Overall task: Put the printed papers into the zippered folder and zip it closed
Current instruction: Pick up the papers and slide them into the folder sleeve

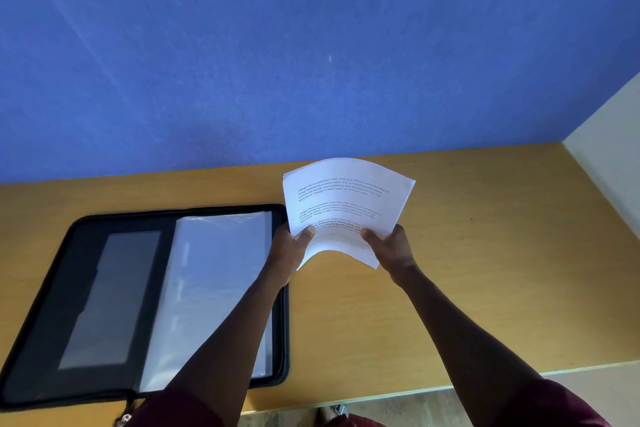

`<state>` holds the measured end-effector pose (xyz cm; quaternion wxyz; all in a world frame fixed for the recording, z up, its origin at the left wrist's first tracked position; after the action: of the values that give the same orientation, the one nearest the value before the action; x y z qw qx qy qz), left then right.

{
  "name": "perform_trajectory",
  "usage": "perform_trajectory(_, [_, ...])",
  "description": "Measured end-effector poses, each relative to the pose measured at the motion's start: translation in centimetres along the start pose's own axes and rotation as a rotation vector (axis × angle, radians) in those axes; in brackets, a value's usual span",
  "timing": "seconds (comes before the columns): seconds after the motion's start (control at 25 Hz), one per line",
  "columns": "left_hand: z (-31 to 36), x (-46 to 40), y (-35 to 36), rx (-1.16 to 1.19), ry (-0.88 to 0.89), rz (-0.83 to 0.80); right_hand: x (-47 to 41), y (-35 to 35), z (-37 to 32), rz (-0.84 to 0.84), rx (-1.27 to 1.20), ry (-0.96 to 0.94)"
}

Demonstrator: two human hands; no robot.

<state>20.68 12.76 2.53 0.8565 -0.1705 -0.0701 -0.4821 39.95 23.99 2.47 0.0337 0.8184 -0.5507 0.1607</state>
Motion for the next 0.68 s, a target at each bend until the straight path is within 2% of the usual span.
perform_trajectory(0.4, [0.9, -0.5, -1.0, -0.111, -0.04, 0.033, -0.4, 0.2, -1.0, -0.039, 0.091, -0.064])
perform_trajectory(0.52, [1.2, -0.7, -3.1, -0.14, -0.001, -0.022, -0.7, 0.8, -2.5, -0.143, 0.129, -0.091])
perform_trajectory(0.68, [1.7, -0.8, -6.6, -0.119, 0.022, -0.183, -1.7, 2.4, -3.9, -0.282, 0.119, -0.072])
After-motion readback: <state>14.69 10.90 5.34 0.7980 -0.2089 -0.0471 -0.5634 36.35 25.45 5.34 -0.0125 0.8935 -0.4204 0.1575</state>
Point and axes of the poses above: each hand's wrist, its own x-axis away from the middle knuckle, its own y-axis out of the palm, z = x × y, the point moved 3 cm from there along -x, towards the middle knuckle, and after that the axes turned 4 degrees about -x, right-handed, at the moved point
